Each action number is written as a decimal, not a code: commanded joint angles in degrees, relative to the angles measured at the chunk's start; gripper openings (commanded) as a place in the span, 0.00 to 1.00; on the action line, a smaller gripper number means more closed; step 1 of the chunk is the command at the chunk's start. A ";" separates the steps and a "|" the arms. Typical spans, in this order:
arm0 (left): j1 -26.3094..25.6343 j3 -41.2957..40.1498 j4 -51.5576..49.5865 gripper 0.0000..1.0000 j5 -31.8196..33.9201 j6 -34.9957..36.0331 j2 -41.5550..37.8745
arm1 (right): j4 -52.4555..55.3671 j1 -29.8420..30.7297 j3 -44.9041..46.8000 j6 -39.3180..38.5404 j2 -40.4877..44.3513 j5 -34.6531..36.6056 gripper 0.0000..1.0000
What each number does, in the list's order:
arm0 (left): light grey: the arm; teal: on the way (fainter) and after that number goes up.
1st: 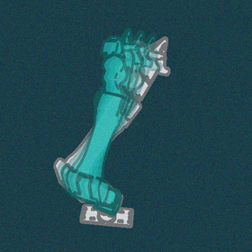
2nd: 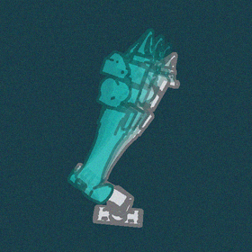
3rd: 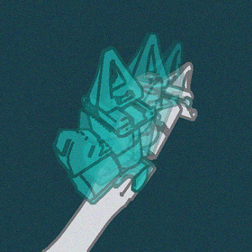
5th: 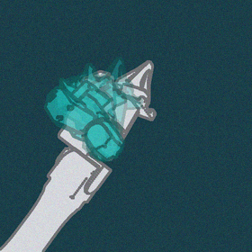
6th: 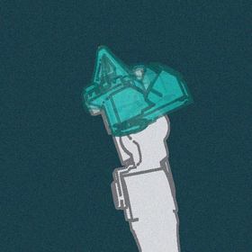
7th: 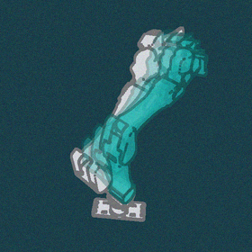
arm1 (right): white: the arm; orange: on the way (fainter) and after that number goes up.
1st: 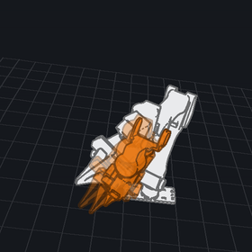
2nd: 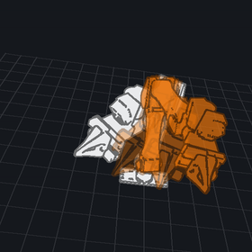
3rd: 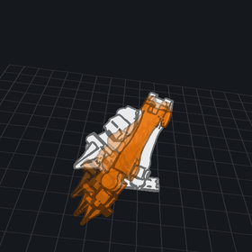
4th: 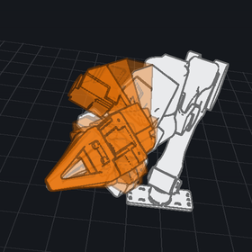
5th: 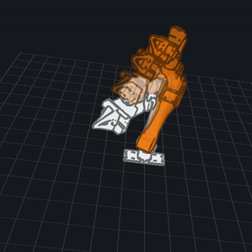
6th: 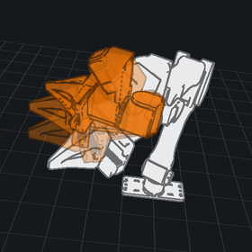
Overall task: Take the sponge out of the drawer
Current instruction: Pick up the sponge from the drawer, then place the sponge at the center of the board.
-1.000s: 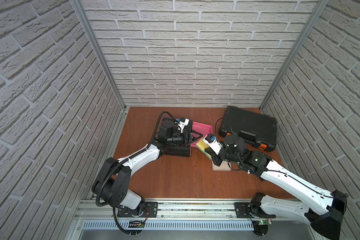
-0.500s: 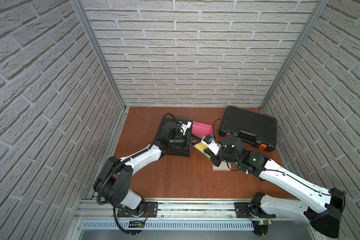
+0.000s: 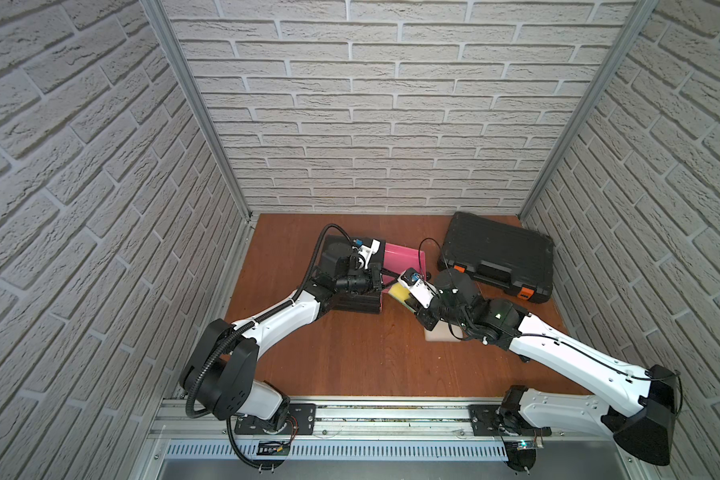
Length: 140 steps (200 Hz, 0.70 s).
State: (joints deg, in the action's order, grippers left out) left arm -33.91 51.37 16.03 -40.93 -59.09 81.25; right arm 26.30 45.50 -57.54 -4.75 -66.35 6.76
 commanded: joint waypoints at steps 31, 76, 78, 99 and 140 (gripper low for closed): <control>-6.49 -3.97 -6.50 0.00 18.11 7.12 -11.33 | -3.50 -0.14 -2.21 5.82 4.05 11.73 0.47; -17.83 -12.85 0.02 0.00 37.64 5.32 -16.92 | -5.74 -0.19 0.64 10.87 11.32 15.79 0.59; -18.44 -13.22 0.40 0.00 38.37 5.20 -16.90 | -5.74 -0.22 0.67 11.07 11.50 15.88 0.60; -22.76 -16.61 5.14 0.00 44.74 4.07 -16.21 | -6.00 -0.23 1.57 12.46 11.74 15.99 0.61; -28.17 -23.35 17.65 0.00 56.13 -0.48 -11.23 | -4.56 -0.19 1.00 15.74 7.64 21.14 0.61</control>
State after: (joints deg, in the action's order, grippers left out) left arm -59.37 31.27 21.41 3.95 -56.36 67.53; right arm 22.24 45.39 -56.97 7.46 -56.51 23.22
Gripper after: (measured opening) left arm 0.052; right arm 0.610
